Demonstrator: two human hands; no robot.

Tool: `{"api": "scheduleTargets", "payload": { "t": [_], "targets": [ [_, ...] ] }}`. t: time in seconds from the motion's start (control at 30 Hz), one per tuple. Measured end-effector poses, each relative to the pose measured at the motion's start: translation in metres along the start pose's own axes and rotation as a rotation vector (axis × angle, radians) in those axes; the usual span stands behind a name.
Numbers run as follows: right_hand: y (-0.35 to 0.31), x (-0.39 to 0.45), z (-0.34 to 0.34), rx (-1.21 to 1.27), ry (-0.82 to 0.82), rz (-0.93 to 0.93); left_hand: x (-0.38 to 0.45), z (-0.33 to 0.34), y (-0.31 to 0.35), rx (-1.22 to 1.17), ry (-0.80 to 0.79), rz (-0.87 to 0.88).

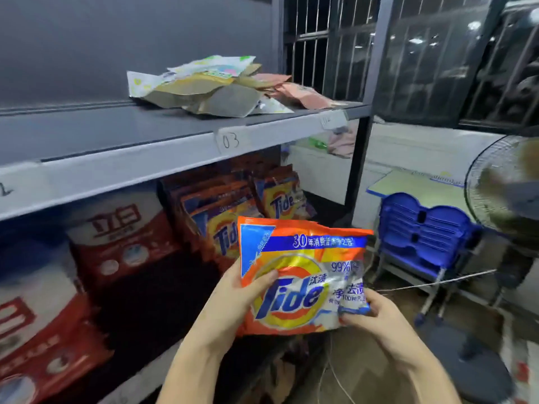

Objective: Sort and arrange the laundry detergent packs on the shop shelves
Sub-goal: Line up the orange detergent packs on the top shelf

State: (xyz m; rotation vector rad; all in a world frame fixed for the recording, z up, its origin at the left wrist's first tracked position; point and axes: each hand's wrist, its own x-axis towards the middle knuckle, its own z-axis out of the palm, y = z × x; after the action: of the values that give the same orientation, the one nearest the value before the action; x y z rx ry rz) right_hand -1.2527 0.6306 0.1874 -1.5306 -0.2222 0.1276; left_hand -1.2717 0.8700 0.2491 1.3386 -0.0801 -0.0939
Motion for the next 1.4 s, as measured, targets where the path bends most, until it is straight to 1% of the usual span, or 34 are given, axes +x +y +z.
{"api": "scheduleTargets", "payload": {
  "t": [0.1, 0.2, 0.37, 0.5, 0.57, 0.67, 0.7, 0.77, 0.87, 0.9, 1.0, 1.07, 1.13, 1.2, 1.27, 1.4],
  "targets": [
    [0.02, 0.005, -0.039, -0.01, 0.011, 0.074, 0.027, 0.028, -0.031, 0.026, 0.024, -0.048],
    [0.034, 0.02, -0.067, -0.026, -0.018, 0.106, 0.047, 0.049, -0.051, 0.038, 0.034, -0.075],
    [0.054, 0.063, -0.1, -0.11, 0.074, 0.159, 0.09, 0.063, -0.067, 0.081, 0.083, -0.107],
    [0.053, 0.119, -0.11, -0.177, 0.077, 0.116, 0.139, 0.06, -0.073, 0.056, 0.155, -0.078],
    [0.05, 0.156, -0.111, -0.181, 0.086, 0.083, 0.168, 0.057, -0.076, 0.007, 0.205, -0.066],
    [0.045, 0.218, -0.108, -0.241, 0.101, 0.033, 0.214, 0.05, -0.08, -0.137, 0.333, -0.07],
    [0.045, 0.239, -0.108, -0.256, 0.102, 0.009, 0.228, 0.046, -0.081, -0.118, 0.39, -0.026],
    [0.046, 0.279, -0.106, -0.299, 0.1, -0.02, 0.257, 0.036, -0.083, 0.024, 0.485, 0.101],
    [0.054, 0.336, -0.096, -0.367, 0.1, -0.059, 0.295, 0.024, -0.082, 0.151, 0.592, 0.181],
    [0.06, 0.352, -0.093, -0.352, 0.102, -0.072, 0.308, 0.022, -0.084, 0.198, 0.662, 0.197],
    [0.081, 0.384, -0.082, -0.314, 0.087, -0.034, 0.341, 0.027, -0.097, 0.405, 0.919, 0.228],
    [0.094, 0.395, -0.077, -0.404, 0.086, -0.08, 0.355, 0.03, -0.108, 0.507, 1.056, 0.279],
    [0.103, 0.401, -0.075, -0.496, 0.11, -0.143, 0.364, 0.031, -0.116, 0.537, 1.117, 0.331],
    [0.107, 0.406, -0.075, -0.53, 0.124, -0.178, 0.371, 0.028, -0.123, 0.57, 1.159, 0.353],
    [0.108, 0.412, -0.076, -0.558, 0.107, -0.198, 0.377, 0.031, -0.124, 0.601, 1.233, 0.356],
    [0.11, 0.424, -0.079, -0.583, 0.046, -0.232, 0.383, 0.035, -0.124, 0.614, 1.282, 0.38]
  ]
}}
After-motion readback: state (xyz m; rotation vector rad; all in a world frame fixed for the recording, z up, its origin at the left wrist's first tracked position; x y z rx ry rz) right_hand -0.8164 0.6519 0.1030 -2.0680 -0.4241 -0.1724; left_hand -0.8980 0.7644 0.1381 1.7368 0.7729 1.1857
